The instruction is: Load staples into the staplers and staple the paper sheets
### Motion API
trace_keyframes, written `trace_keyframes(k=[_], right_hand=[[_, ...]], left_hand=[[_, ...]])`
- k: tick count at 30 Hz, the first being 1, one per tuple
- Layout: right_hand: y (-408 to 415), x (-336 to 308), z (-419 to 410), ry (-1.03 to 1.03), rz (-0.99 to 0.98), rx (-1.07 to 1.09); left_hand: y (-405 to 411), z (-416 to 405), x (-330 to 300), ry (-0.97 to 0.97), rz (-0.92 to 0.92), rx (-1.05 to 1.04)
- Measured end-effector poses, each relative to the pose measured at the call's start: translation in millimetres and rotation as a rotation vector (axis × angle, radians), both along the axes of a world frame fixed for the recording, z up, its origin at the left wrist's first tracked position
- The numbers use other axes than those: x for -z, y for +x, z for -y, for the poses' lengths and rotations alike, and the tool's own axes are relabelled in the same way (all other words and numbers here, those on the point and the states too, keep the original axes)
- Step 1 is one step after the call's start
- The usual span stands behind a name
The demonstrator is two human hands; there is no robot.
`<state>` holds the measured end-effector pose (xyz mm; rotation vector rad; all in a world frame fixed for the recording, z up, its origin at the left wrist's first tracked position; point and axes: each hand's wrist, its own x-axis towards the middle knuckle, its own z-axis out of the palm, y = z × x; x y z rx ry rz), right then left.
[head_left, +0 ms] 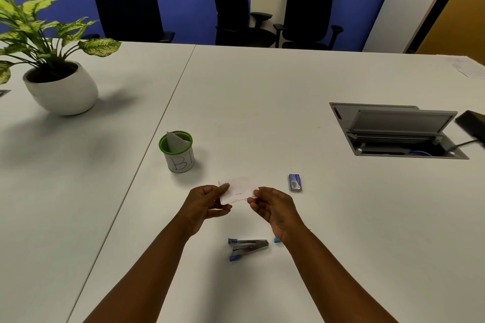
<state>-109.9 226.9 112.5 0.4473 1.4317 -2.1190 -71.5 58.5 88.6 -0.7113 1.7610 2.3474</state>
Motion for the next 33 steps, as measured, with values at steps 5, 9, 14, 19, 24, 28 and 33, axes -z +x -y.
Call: trace_keyframes(k=[5, 9, 14, 19, 24, 28, 33], right_hand=[[-0.8, 2.1, 0.1, 0.050, 0.000, -0.030], [-5.3, 3.5, 5.4, 0.138, -0.064, -0.038], [-17.3, 1.1, 29.4, 0.247, -0.212, 0.024], [-39.9, -5.4, 67.6, 0.323, -0.386, 0.073], [-67.8, -12.1, 115.2, 0.530, -0.654, 0.022], [-87.1, -11.9, 153.5, 0.680, -0.869, -0.073], [-99.1, 2.6, 190.6, 0.751, -1.081, -0.212]], left_hand=[[-1.1, 3.0, 3.6, -0.035, -0.019, -0.023], [0.6, 8.8, 8.0, -0.058, -0.006, -0.072], [-2.7, 34.9, 19.6, -0.353, 0.026, -0.311], [-10.7, 77.3, 21.2, -1.110, -0.035, -0.237], [-34.5, 110.6, 22.3, -1.431, 0.103, 0.023], [-42.5, 116.3, 31.6, -1.496, 0.079, 0.034], [-41.9, 119.4, 45.1, -1.481, 0.030, -0.001]])
